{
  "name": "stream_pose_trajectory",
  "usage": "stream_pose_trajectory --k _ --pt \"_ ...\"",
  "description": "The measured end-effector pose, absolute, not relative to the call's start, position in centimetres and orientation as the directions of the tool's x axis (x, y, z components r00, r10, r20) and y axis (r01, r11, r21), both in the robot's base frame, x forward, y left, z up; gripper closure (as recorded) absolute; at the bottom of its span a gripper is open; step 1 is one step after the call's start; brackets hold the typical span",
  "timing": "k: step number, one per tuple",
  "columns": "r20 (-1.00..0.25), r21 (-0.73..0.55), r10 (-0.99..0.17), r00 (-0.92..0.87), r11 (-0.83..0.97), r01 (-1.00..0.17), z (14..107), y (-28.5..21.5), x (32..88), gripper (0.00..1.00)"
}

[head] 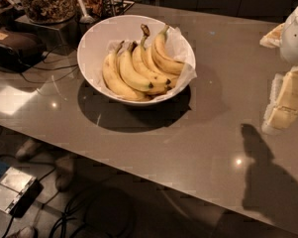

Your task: Pick banana from white bowl

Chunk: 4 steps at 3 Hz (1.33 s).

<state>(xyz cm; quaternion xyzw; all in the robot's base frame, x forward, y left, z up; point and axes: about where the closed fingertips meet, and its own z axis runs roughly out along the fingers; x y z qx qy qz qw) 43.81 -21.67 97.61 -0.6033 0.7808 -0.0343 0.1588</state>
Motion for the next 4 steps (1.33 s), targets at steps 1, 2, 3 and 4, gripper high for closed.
stream_pose_trajectory --k 1,2,3,4 --pt "-0.205 -0.255 -0.953 -0.223 0.272 -0.928 97.8 -21.5 43.8 0.00" --pt "-0.190 -0.251 -0.942 -0.276 0.318 -0.914 98.2 -20.5 44.1 0.00" --pt "-0.115 -0.274 -0.934 -0.339 0.358 -0.893 100.1 -17.1 45.1 0.00" --pt "-0.096 -0.303 -0.902 -0.422 0.430 -0.851 101.2 -14.0 47.7 0.00"
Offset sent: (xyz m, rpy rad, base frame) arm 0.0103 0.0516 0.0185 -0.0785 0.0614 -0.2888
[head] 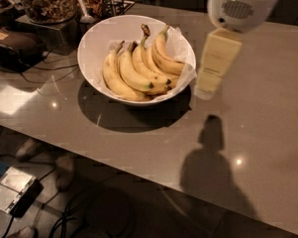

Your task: Pick banana from white bowl

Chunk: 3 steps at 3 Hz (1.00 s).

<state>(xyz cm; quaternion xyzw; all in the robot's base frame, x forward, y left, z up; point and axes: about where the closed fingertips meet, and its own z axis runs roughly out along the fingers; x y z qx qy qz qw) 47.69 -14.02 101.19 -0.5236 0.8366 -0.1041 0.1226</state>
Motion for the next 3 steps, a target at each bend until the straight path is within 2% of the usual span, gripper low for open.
stream_pose_trajectory --k 1,3 --pt "-0.139 -0.320 -0.878 -0.458 0.477 -0.819 101.7 -13.2 48.4 0.00" --pt "-0.223 -0.260 -0.824 -0.521 0.565 -0.783 101.3 -10.1 52.0 0.00"
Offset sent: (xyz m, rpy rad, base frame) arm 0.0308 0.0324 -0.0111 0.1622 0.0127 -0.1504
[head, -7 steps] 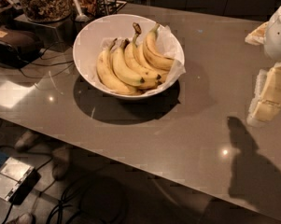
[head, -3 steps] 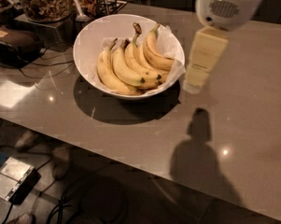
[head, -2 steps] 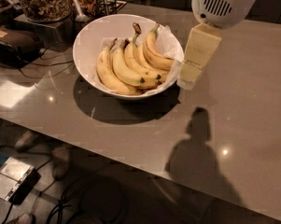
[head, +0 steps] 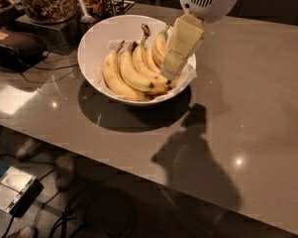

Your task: Pick banana from white bowl

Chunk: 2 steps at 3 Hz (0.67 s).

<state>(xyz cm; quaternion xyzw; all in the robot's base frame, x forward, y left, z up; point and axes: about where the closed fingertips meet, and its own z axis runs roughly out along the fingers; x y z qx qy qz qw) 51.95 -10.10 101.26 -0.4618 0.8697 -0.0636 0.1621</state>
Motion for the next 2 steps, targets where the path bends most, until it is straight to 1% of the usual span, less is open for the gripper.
stream_pose_trajectory --k 1,2 --pt "-0.220 -0.225 -0.796 -0.563 0.603 -0.765 100.77 -8.90 53.87 0.00" --pt "-0.246 -0.235 -0.797 -0.552 0.601 -0.764 100.91 -8.36 54.50 0.00"
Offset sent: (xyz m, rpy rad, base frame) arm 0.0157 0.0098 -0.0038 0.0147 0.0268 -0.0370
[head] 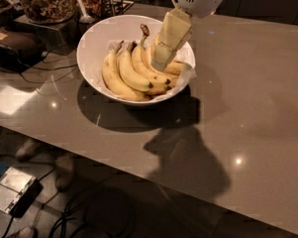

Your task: Pick banana from white bowl

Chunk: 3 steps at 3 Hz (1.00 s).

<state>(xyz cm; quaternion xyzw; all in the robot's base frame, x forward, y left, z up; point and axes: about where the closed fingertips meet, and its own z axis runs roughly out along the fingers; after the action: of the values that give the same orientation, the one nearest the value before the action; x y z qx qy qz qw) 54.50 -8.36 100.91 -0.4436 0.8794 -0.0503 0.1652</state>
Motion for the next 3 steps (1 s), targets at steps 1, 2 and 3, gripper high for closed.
stream_pose_trajectory --k 1,2,3 --pt "-0.274 -0.215 -0.768 -0.579 0.636 -0.741 100.3 -8.5 55.3 0.00" --pt "-0.279 -0.166 -0.743 -0.609 0.662 -0.731 99.3 -7.2 56.6 0.04" --pt "-0.277 -0.136 -0.711 -0.646 0.695 -0.706 98.7 -6.7 58.3 0.22"
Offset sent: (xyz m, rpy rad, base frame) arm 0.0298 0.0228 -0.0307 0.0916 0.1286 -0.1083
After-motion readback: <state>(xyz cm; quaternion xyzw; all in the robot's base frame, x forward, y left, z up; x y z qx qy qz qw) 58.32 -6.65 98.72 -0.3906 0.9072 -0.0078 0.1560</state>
